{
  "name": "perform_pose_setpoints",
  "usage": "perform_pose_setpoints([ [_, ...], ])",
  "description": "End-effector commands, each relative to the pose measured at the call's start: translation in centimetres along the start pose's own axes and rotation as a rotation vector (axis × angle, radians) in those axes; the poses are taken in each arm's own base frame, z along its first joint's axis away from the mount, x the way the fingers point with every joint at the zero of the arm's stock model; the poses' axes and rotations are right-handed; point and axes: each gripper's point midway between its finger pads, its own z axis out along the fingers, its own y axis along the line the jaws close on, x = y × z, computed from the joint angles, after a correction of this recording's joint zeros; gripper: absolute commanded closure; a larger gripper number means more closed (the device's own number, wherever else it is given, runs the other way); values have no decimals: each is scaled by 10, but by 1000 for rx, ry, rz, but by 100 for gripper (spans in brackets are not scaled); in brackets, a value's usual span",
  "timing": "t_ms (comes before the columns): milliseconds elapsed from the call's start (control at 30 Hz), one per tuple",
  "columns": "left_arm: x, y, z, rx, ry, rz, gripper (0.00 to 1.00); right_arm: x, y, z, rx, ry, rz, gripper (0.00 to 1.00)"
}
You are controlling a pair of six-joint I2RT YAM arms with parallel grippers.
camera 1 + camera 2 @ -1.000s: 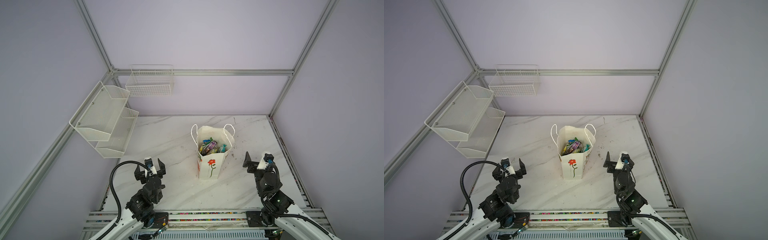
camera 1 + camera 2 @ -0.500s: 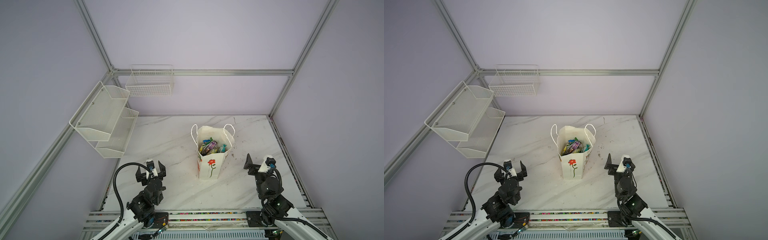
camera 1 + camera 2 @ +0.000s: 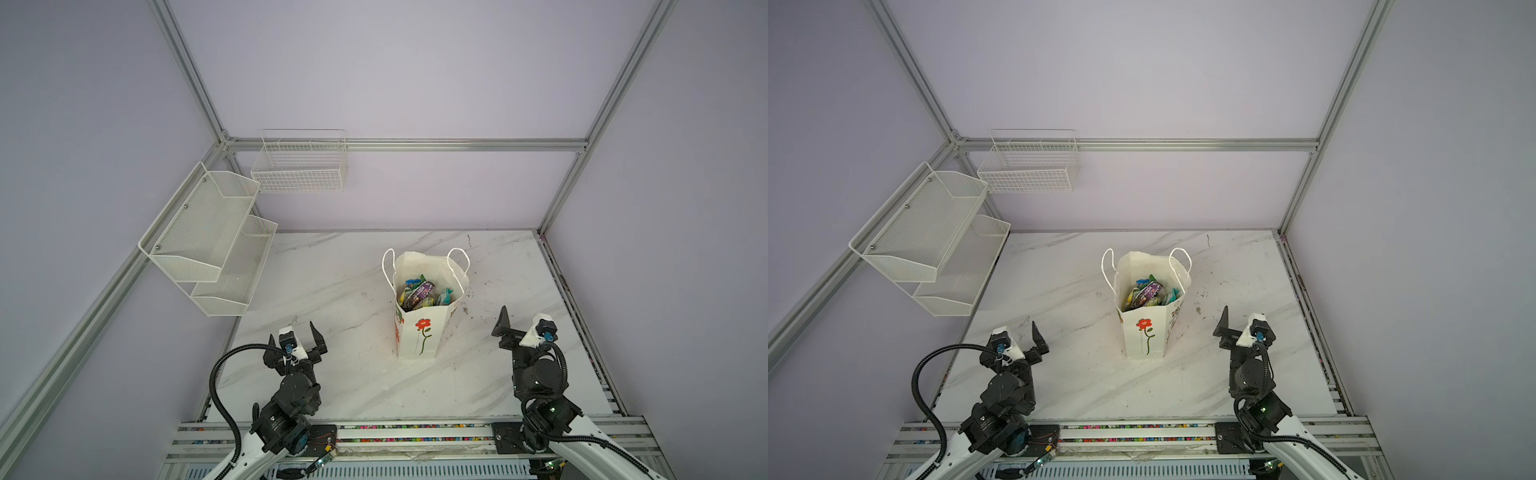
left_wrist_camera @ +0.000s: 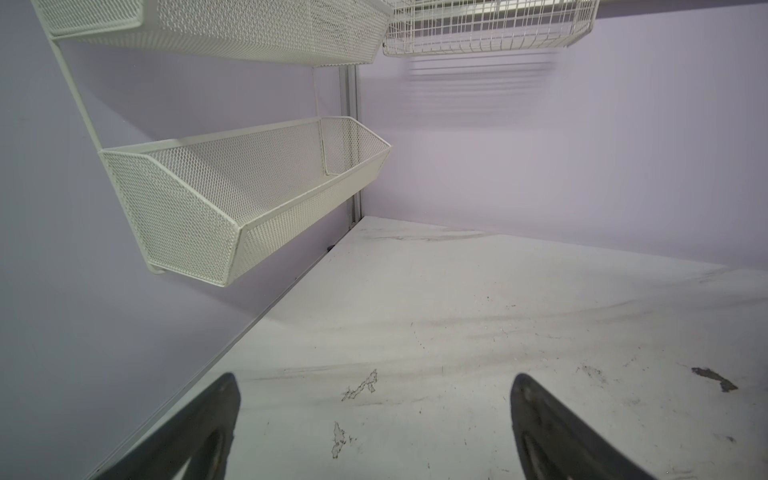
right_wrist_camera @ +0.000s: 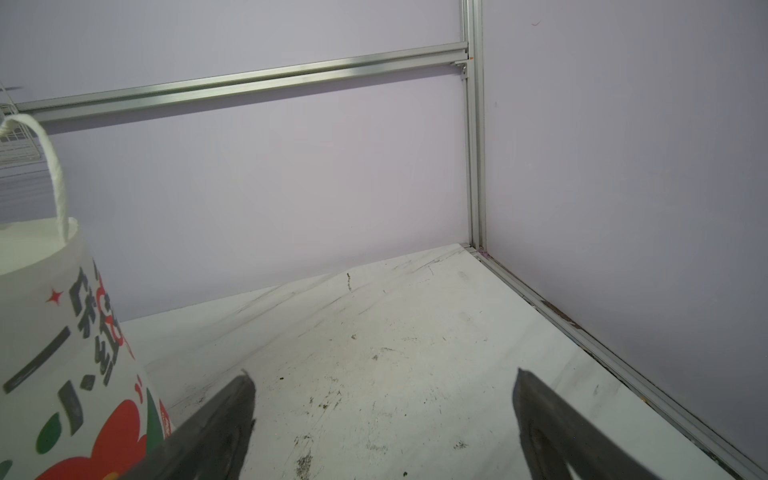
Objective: Place the snacks into the paper bag
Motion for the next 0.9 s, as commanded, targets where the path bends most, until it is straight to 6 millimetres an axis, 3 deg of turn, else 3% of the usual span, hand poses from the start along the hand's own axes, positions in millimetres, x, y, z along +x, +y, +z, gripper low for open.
perform_pose_setpoints([
  [0,14,0,1,-9,-13,19,0,-12,-6,0,37,-65,13,3],
  [433,19,0,12,-10,-3,-15,0,-8,2,5,17,-108,-12,3],
  [867,25,-4,32,-1,0,-43,0,-5,-7,16,70,-117,-4,3],
])
